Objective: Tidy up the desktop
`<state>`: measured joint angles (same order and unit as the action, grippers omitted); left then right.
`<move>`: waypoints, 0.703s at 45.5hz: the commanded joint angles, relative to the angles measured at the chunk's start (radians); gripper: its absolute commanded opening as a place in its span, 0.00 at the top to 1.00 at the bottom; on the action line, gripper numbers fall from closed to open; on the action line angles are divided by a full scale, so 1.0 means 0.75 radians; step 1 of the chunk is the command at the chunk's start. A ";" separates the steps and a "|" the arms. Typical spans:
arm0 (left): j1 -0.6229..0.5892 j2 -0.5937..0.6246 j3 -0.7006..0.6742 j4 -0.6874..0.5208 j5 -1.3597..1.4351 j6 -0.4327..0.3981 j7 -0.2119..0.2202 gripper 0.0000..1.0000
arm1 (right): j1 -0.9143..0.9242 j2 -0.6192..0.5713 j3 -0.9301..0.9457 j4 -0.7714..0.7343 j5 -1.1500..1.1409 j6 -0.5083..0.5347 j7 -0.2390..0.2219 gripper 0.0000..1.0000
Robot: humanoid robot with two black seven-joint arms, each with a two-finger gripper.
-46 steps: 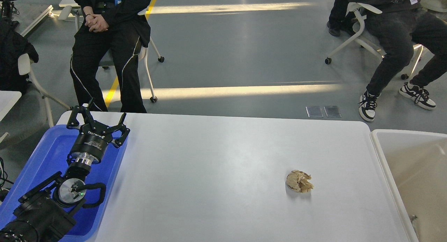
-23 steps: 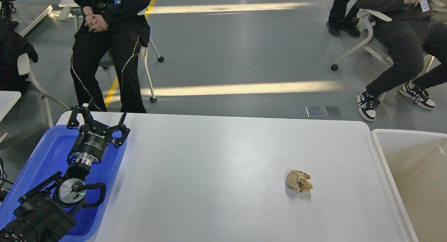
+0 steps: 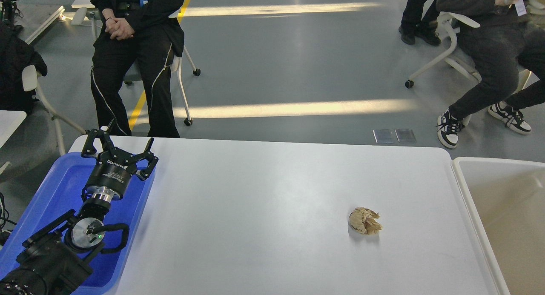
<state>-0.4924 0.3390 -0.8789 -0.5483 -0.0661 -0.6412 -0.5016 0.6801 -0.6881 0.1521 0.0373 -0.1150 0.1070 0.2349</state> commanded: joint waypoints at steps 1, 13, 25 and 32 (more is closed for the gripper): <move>0.000 0.000 0.000 -0.001 -0.002 0.000 0.000 0.00 | -0.031 -0.363 0.386 0.837 0.043 0.086 0.084 0.00; 0.000 0.000 0.000 0.001 -0.002 0.000 0.000 0.00 | -0.215 -0.291 0.812 1.069 0.039 0.123 0.102 0.00; 0.000 0.000 0.000 -0.001 0.000 0.000 0.000 0.00 | -0.287 -0.120 0.955 1.318 0.035 0.111 0.143 0.00; 0.000 0.000 0.000 -0.001 0.000 -0.002 0.000 0.00 | -0.344 0.011 1.002 1.347 -0.051 0.033 0.202 0.00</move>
<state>-0.4923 0.3389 -0.8789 -0.5488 -0.0674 -0.6411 -0.5016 0.4885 -0.7910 0.8121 0.9328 -0.0960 0.1767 0.3379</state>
